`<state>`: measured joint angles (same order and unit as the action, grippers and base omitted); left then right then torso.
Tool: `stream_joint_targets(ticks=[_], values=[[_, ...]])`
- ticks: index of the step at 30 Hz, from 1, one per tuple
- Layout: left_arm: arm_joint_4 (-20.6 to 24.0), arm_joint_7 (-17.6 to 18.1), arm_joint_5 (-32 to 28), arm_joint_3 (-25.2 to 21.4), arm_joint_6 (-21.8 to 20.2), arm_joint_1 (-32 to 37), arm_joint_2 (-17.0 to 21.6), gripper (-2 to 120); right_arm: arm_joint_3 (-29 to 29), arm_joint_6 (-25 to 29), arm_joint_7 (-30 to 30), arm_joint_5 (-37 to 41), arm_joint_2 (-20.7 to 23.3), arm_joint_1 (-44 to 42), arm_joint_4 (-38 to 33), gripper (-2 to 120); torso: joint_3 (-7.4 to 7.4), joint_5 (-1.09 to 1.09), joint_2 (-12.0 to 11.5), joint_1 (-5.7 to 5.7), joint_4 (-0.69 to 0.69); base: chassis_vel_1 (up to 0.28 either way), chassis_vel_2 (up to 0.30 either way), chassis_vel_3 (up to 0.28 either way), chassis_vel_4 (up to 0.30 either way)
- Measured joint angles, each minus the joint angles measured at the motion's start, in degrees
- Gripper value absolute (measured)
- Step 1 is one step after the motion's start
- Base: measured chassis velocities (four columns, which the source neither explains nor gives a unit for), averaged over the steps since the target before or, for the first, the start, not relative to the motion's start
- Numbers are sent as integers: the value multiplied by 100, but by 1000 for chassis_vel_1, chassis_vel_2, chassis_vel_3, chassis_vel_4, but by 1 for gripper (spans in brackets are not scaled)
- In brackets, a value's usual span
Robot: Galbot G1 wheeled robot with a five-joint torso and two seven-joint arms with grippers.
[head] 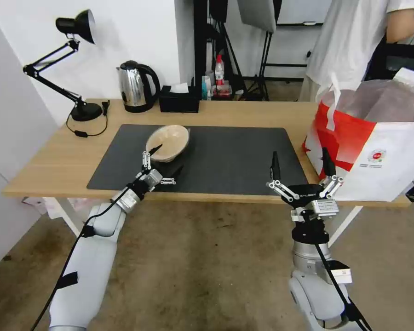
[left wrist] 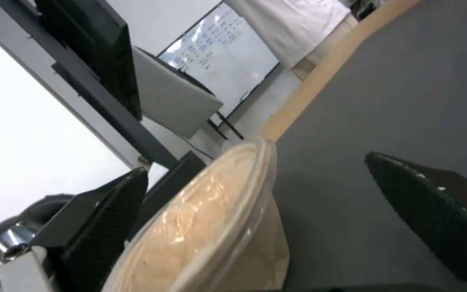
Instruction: Pick up the trash from the table and place it into the takeout bag.
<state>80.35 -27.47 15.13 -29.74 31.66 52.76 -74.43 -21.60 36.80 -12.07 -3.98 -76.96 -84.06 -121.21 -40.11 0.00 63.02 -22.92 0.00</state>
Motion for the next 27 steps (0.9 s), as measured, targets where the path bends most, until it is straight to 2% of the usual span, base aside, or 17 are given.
stream_joint_targets(ticks=[8, 27], values=[[-215, 2, 66, -23, 34, -104, -21, 100, -9, 6, -3, 6, -4, -20, -12, 100, 1, 1, 3, 2, -1, 0, 0, 0, 0], [-407, 20, 128, -137, 39, -176, 26, 100, -9, 9, -6, 11, -5, 26, 59, 100, 1, 1, 2, 2, -2, 0, 0, 0, 0]])
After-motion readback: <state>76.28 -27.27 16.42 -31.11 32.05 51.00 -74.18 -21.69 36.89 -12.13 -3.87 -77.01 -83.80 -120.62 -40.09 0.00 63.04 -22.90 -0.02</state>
